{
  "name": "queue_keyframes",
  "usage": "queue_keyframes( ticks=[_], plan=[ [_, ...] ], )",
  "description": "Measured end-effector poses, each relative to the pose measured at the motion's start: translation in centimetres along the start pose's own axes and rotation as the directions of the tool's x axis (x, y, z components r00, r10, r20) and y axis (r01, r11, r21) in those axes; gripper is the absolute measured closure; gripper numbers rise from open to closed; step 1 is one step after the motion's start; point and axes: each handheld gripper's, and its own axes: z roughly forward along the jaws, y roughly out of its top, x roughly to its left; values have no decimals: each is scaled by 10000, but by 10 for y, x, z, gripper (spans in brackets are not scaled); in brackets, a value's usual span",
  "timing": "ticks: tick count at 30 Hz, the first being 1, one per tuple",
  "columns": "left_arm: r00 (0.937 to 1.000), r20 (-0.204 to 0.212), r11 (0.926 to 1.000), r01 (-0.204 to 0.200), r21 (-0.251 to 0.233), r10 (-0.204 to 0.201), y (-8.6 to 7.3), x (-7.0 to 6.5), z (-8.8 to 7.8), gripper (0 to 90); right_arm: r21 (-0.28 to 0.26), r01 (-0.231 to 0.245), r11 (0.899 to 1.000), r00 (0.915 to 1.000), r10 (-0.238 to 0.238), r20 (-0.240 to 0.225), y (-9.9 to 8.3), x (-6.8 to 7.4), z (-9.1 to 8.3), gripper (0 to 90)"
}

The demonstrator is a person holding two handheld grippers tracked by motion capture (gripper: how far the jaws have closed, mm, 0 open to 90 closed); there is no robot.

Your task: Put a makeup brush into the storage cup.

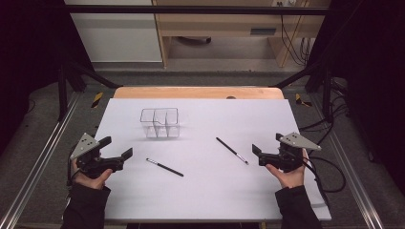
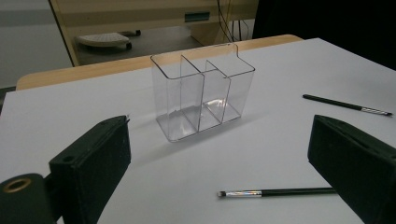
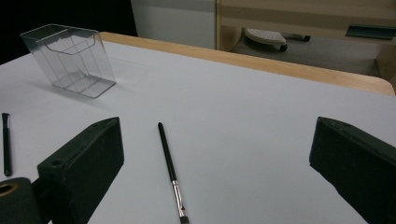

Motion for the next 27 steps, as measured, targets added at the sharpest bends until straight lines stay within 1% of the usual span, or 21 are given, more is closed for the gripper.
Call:
queue_keyframes(
  ticks=[6,9,12,14,15,16,17,20,21,22,24,25,26,27],
  plan=[
    [10000,55,9999,-81,102,81,-2,-3,2,51,142,104,9998,9998,-101,-177,1,4,2,49],
    [9999,110,9999,-89,146,87,-3,-5,3,51,381,289,9989,9993,-280,-250,2,8,5,50],
    [9998,134,9996,-154,257,150,-4,-6,5,51,576,356,9977,9989,-337,-340,3,12,10,54],
    [9997,145,9992,-205,352,200,-4,-7,7,50,909,454,9948,9980,-412,-479,4,16,18,59],
    [9996,146,9990,-238,381,233,-5,-8,7,50,909,454,9948,9980,-412,-479,4,16,18,59],
    [9995,154,9988,-269,416,262,-5,-8,8,51,1193,620,9909,9971,-563,-513,5,20,23,64],
    [9995,152,9987,-283,423,277,-5,-9,8,51,1193,620,9909,9971,-563,-513,5,20,23,64],
    [9995,187,9988,-274,417,266,-5,-8,7,51,1470,785,9860,9956,-699,-628,8,26,31,78],
    [9995,201,9988,-269,414,261,-5,-9,7,53,1596,814,9838,9946,-698,-773,10,29,37,86],
    [9994,225,9988,-269,411,260,-5,-9,7,53,1596,814,9838,9946,-698,-773,10,29,37,86],
    [9992,229,9984,-327,459,317,-5,-9,8,53,1835,883,9790,9933,-727,-902,12,33,49,99],
    [9992,237,9982,-335,494,324,-5,-9,8,53,1835,883,9790,9933,-727,-902,12,33,49,99],
    [9992,216,9981,-344,520,333,-5,-9,9,53,1931,831,9776,9931,-651,-980,12,33,54,99],
    [9992,225,9980,-335,533,324,-5,-9,9,53,2155,871,9726,9928,-669,-995,13,35,62,105]
  ],
)
